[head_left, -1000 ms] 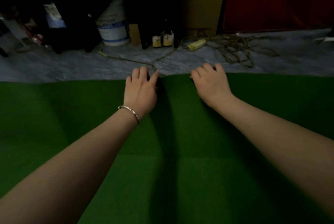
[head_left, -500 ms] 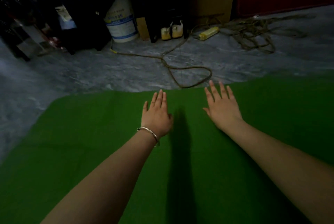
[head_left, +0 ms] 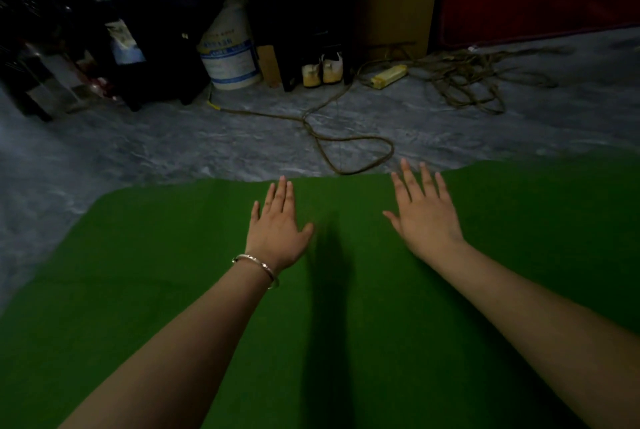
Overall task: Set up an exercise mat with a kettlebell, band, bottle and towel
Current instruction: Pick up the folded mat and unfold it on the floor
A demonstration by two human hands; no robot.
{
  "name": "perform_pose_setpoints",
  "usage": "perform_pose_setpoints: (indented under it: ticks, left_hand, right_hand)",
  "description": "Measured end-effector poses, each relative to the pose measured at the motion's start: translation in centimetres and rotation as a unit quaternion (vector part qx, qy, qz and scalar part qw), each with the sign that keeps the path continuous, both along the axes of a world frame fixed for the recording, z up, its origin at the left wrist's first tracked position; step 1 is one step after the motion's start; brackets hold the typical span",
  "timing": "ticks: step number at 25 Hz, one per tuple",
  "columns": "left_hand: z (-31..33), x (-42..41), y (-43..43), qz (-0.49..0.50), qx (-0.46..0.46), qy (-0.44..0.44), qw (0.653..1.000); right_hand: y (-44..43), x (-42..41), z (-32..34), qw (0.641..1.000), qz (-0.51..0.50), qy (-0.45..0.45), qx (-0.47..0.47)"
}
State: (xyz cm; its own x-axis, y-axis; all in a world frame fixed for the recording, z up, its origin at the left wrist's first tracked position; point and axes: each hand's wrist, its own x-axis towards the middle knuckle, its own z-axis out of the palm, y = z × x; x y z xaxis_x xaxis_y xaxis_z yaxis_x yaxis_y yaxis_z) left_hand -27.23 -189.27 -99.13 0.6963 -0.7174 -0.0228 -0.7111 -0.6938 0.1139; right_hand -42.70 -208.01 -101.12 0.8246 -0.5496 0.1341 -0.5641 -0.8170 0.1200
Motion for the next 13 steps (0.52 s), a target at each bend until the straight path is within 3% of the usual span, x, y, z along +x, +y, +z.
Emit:
perform_pose_setpoints:
  ticks: [6,13]
  left_hand:
    - [-3.1,-1.8,5.8,0.006,0.004,0.031,0.999]
    - [-10.2,-3.7,12.1,0.06,0.065,0.121,0.989]
  right_hand:
    - [4.9,-5.8,-2.4,0.998,-0.033,0.005,0.052]
    - [5.3,-15.5,-9.2,0.971,-0.176,0.122,0.108]
